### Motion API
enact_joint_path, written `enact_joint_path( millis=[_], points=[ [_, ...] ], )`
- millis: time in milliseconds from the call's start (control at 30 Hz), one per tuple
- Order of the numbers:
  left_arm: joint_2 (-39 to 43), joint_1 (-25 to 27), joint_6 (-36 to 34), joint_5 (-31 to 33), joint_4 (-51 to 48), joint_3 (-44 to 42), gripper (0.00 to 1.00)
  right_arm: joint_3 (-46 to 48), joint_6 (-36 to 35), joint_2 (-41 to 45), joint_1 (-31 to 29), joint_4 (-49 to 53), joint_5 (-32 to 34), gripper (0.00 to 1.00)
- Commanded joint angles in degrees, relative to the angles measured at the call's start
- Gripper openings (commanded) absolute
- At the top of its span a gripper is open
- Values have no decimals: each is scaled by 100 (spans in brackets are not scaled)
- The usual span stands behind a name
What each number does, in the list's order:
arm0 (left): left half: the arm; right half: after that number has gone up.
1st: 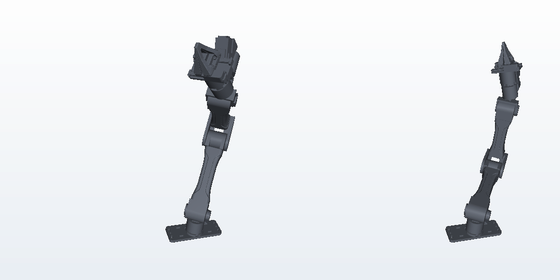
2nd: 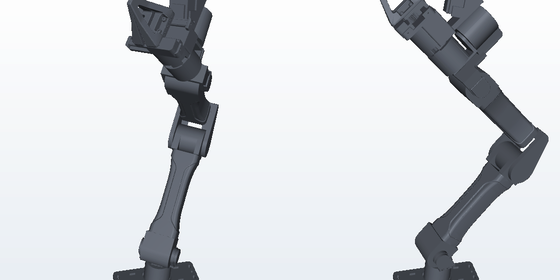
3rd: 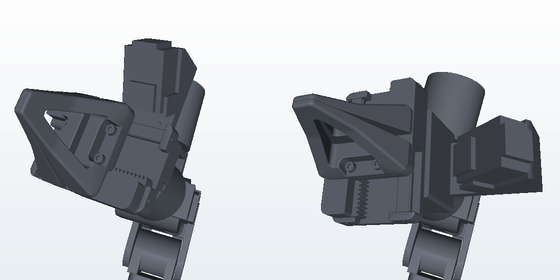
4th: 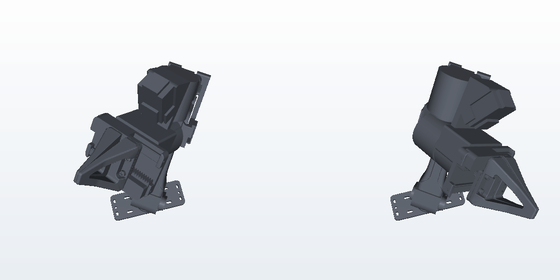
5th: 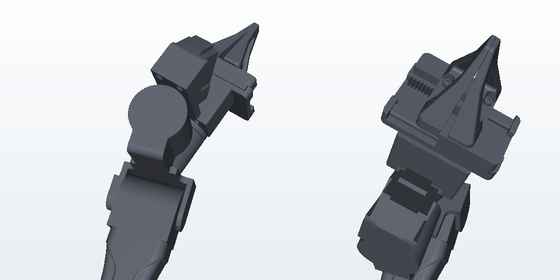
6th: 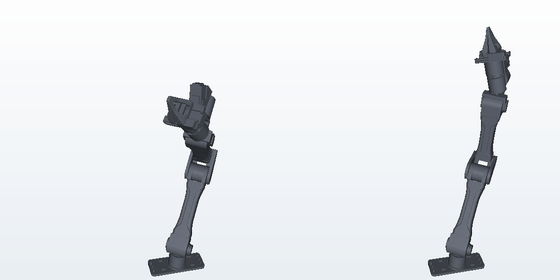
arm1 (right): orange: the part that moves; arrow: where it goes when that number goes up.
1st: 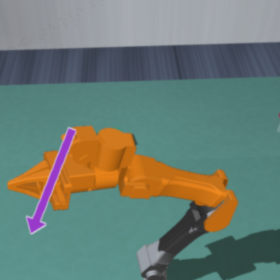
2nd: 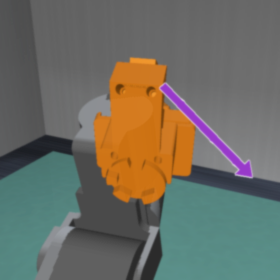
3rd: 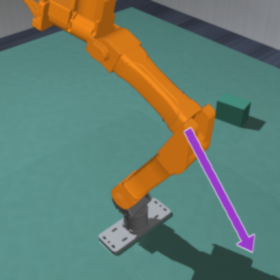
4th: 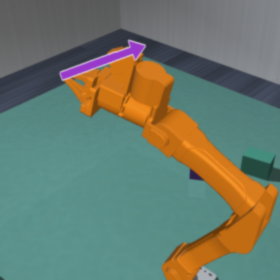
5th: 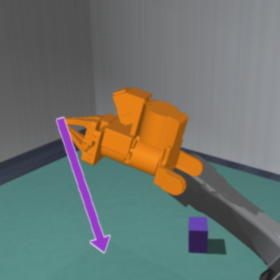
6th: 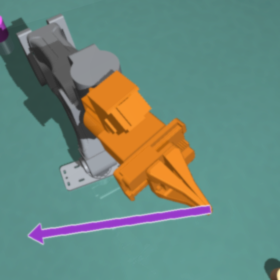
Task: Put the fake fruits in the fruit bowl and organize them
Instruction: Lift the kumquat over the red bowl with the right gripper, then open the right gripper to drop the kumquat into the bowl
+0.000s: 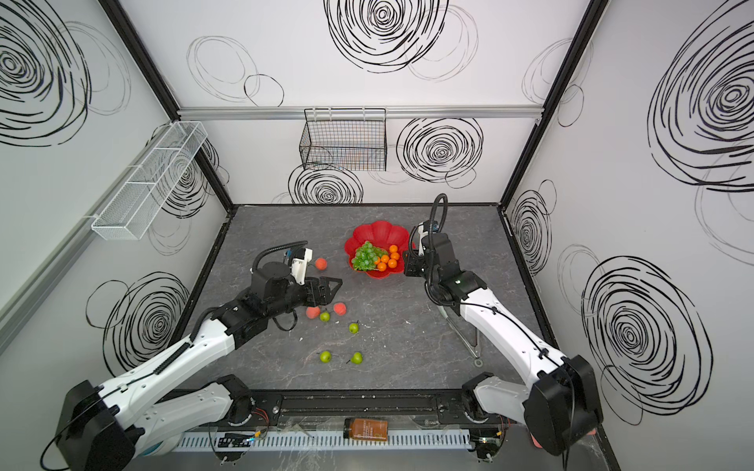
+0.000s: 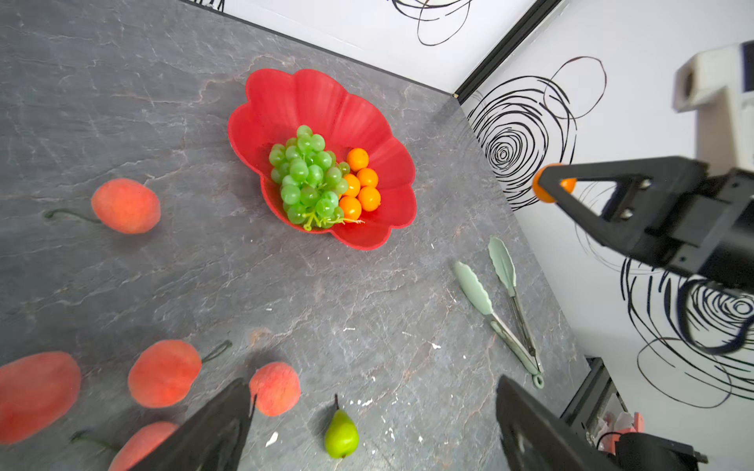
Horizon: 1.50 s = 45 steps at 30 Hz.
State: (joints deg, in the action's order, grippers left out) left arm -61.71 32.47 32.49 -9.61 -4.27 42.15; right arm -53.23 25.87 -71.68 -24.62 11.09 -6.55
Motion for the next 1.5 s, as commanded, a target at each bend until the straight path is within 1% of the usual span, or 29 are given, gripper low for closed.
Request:
enact_joint_path(
  millis=[0,133,200,267,367,467,600,933,1100,1467],
  points=[
    [-434,-48,-163,-353,627,477,96,-316,-259,-641,182,44,-515,0],
    [-1071,0,-286,-441,654,1030,96,-980,-425,-1579,281,592,-676,0],
    [-1319,10,-348,-445,697,1233,96,-1385,-517,-2033,284,950,-753,0],
    [-1517,-12,-417,-535,762,1369,96,-1636,-576,-2374,271,1091,-792,0],
    [-1700,-183,-417,-811,963,1357,96,-1804,-620,-2724,236,1119,-854,0],
    [-1734,-443,-139,-1187,1247,1131,96,-2043,-709,-3062,151,1307,-776,0],
    [-1719,-565,-93,-1307,1245,1058,96,-2318,-801,-3430,2,1493,-619,2],
    [-1897,-618,-42,-1524,1146,1111,96,-2844,-915,-4006,-183,1723,-331,14],
    [-1897,-652,10,-1510,1187,1072,96,-2899,-914,-4096,-195,1723,-290,24],
    [-1846,-698,81,-1342,1191,1006,96,-2930,-903,-4126,-184,1667,-303,37]
  ],
)
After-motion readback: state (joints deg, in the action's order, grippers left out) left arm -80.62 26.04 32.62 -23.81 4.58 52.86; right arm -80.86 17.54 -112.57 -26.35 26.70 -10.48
